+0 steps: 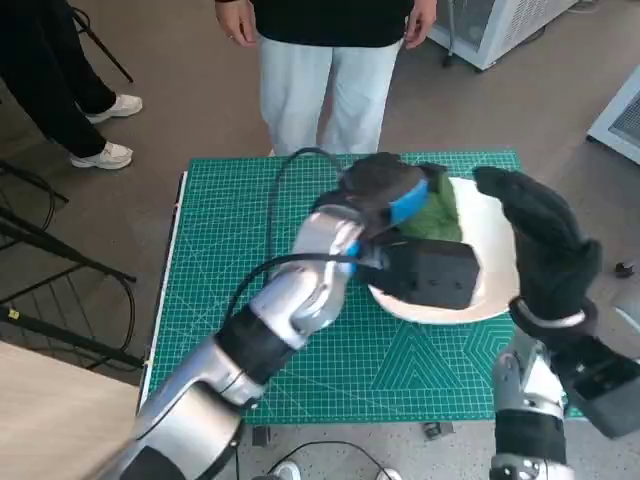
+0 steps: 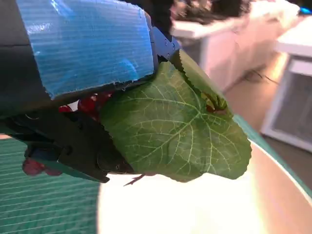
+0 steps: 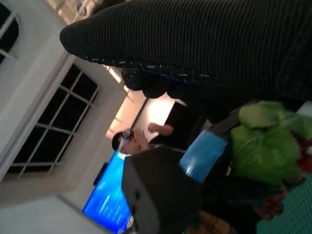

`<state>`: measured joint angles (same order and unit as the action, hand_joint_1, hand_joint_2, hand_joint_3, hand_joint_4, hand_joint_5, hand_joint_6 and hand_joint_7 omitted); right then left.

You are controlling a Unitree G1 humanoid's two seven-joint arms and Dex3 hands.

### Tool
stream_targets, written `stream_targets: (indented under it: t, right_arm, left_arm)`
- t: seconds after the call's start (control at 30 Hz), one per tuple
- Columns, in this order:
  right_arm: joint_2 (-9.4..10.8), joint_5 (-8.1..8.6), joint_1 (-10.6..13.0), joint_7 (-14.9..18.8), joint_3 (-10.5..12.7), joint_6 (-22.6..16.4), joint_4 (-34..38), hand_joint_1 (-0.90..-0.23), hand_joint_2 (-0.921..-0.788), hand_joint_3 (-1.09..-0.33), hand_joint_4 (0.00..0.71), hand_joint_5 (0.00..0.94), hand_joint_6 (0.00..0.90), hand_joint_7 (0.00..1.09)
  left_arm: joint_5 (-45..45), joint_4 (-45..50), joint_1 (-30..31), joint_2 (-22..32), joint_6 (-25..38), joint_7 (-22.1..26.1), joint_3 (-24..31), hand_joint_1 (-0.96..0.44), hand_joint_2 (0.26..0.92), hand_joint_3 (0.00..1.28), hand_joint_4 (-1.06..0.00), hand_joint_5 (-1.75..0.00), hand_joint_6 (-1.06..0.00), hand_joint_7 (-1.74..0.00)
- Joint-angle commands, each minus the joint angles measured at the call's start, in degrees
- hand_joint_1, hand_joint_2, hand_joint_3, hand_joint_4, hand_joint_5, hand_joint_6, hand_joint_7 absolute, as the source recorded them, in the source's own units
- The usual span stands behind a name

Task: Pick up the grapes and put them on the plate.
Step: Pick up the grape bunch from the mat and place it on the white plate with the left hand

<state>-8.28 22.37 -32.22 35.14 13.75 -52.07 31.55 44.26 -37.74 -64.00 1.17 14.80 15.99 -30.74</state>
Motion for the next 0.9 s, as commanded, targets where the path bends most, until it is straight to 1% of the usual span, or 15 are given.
stream_targets:
  t: [0.03, 0.13, 0.27, 0.4, 0.57, 0.77, 0.83, 0.9]
  right_arm:
    - [-0.6, -0.16, 2.3, -1.9, 0.5, 0.6, -1.4, -0.544, -0.921, -0.615, 0.247, 0.011, -0.001, 0.46]
    - [-0.7, -0.36, 2.9, -2.8, 0.6, 0.7, -2.2, -0.540, -0.921, -0.616, 0.245, 0.009, -0.001, 0.45]
    - [-1.0, -0.84, 3.7, -3.9, 0.6, 0.7, -3.0, -0.537, -0.921, -0.614, 0.246, 0.009, -0.001, 0.45]
    - [-1.2, -1.34, 4.3, -4.9, 0.6, 0.9, -3.9, -0.537, -0.921, -0.613, 0.245, 0.009, -0.001, 0.45]
    - [-1.2, -1.98, 5.0, -6.2, 0.5, 1.4, -4.9, -0.538, -0.921, -0.604, 0.244, 0.007, -0.001, 0.44]
    - [-1.2, -2.36, 5.3, -7.3, 0.4, 2.1, -5.4, -0.538, -0.921, -0.589, 0.238, 0.004, -0.001, 0.43]
    - [-1.2, -2.51, 5.3, -7.6, 0.4, 2.2, -5.5, -0.538, -0.921, -0.587, 0.237, 0.003, -0.001, 0.43]
    - [-1.1, -2.62, 5.4, -7.8, 0.3, 2.3, -5.6, -0.538, -0.921, -0.585, 0.235, 0.002, -0.001, 0.43]
  left_arm:
    - [-1.6, -5.9, -4.1, -2.0, -3.4, -1.9, -0.1, 0.00, 0.921, 0.32, -0.39, -1.50, -0.35, -1.43]
    - [-2.1, -9.8, -5.7, -3.3, -5.0, -3.0, -0.2, 0.00, 0.921, 0.35, -0.35, -1.52, -0.33, -1.49]
    - [-2.6, -13.5, -7.3, -4.7, -6.5, -4.4, -0.4, 0.00, 0.921, 0.37, -0.32, -1.53, -0.32, -1.51]
    - [-3.0, -16.3, -8.4, -6.0, -7.5, -5.4, -0.4, 0.00, 0.921, 0.39, -0.38, -1.56, -0.24, -1.49]
    - [-3.7, -19.0, -9.3, -7.2, -8.3, -5.8, -0.2, 0.00, 0.921, 0.38, -0.33, -1.55, -0.27, -1.51]
    - [-4.2, -21.8, -10.0, -8.1, -9.4, -6.7, -0.6, 0.00, 0.921, 0.39, -0.39, -1.58, -0.22, -1.46]
    - [-4.3, -22.6, -10.1, -8.2, -9.8, -7.0, -0.7, 0.00, 0.921, 0.39, -0.38, -1.58, -0.23, -1.46]
    - [-4.5, -23.4, -10.2, -8.3, -10.2, -7.4, -0.6, 0.00, 0.921, 0.39, -0.34, -1.57, -0.26, -1.49]
